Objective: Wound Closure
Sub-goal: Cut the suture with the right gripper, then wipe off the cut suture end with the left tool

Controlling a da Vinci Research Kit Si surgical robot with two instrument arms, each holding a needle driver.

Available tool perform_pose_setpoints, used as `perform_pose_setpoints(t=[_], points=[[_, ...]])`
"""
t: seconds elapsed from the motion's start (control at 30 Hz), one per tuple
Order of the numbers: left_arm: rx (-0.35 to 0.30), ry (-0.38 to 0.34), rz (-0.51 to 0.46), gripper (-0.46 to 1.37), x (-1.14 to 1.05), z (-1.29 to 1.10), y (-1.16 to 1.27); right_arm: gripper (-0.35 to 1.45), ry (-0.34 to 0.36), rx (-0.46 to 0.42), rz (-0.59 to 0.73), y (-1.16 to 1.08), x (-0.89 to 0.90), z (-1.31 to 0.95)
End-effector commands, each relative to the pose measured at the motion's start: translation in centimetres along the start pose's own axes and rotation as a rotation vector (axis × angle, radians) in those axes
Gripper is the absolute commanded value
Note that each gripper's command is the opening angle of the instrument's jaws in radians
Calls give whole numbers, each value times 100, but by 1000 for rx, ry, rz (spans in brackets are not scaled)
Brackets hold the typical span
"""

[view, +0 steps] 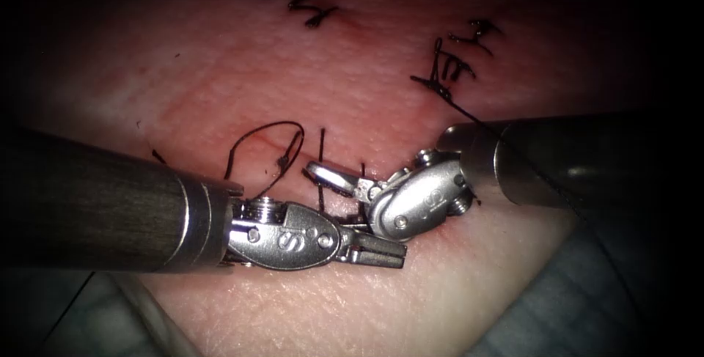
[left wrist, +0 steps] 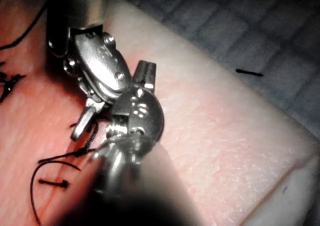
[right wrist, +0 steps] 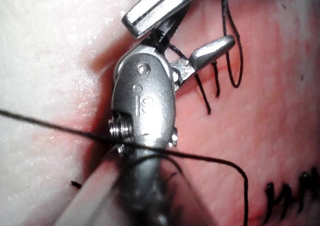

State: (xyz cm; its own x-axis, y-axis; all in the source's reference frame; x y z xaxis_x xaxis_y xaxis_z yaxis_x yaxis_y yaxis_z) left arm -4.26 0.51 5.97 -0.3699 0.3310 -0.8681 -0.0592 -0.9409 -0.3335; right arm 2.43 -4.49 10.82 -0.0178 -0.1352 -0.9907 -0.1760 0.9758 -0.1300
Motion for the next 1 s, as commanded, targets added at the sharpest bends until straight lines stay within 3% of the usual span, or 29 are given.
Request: perform_pose_setpoints(t=[0.03,0.07,0.1,0.13,0.67,0.7,0.73,0.8,0.87,1.0], points=[[-5,0,0,-35,0,0,0,117,1,8,-1,-1,0,-1],[-5,0,0,-35,0,0,0,84,2,16,-1,-2,1,-2],[-5,0,0,-35,0,0,0,17,25,41,-3,-4,1,-4],[-5,0,0,-35,0,0,0,-34,41,65,-3,-5,1,-4],[-8,1,-4,-35,-1,-4,2,-35,36,67,-48,-5,5,-11],[-9,1,-4,-35,-2,-4,2,-18,34,70,-48,-4,5,-11],[-9,1,-4,-35,-2,-4,2,15,36,64,-47,-3,5,-11],[-9,1,-4,-35,-2,-4,1,138,45,3,-32,1,4,-10],[-9,1,-3,-35,-2,-4,1,144,49,-46,-18,3,3,-10],[-9,1,-3,-35,-2,-4,1,144,47,-43,-15,5,5,-12]])
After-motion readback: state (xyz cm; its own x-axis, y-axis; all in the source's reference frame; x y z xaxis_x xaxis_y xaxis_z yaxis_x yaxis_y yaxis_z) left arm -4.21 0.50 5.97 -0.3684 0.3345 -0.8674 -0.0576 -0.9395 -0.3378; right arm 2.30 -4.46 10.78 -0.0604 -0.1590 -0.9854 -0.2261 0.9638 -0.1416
